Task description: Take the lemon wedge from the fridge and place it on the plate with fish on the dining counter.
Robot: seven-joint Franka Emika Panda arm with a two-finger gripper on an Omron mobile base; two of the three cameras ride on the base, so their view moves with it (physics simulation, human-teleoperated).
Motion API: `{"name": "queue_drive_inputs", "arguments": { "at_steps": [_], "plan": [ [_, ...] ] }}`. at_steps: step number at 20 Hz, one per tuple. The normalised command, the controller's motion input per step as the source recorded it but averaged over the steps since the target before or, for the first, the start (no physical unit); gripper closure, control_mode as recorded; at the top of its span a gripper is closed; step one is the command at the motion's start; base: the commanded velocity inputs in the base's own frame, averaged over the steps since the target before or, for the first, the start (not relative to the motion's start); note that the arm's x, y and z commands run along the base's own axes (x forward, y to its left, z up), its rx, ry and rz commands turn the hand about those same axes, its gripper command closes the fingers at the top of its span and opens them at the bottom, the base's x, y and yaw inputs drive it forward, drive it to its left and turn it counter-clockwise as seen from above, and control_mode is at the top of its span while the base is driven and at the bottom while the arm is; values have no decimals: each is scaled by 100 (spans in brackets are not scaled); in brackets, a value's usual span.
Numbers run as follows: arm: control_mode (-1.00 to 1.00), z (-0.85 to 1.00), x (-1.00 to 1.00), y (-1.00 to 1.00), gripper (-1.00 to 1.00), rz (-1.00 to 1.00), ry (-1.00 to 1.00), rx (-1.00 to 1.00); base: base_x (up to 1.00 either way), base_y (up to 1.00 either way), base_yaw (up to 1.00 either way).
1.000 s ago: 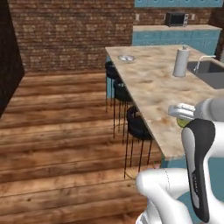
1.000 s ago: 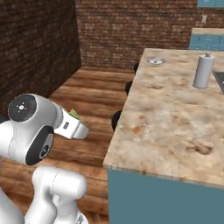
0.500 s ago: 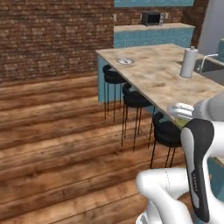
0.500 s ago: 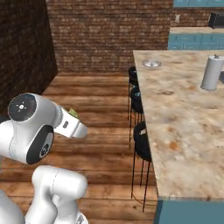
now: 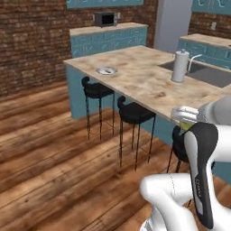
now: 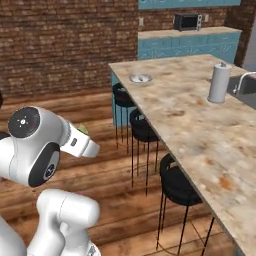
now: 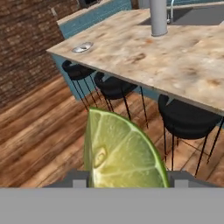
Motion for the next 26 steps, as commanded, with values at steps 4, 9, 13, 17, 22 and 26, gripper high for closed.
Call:
{"name": "queue_drive_inputs", "arguments": {
  "at_steps": [4, 9, 13, 17, 22, 26],
  "plan": [
    [100, 0, 0, 0, 100, 0, 0, 0, 100, 100, -41],
    [100, 0, 0, 0, 100, 0, 0, 0, 100, 100, -38],
    [100, 0, 0, 0, 100, 0, 0, 0, 100, 100, -35],
    [100, 0, 0, 0, 100, 0, 0, 0, 91, 100, -30],
    [100, 0, 0, 0, 100, 0, 0, 0, 85, 100, -30],
    [100, 0, 0, 0, 100, 0, 0, 0, 94, 100, -39]
  ]
}}
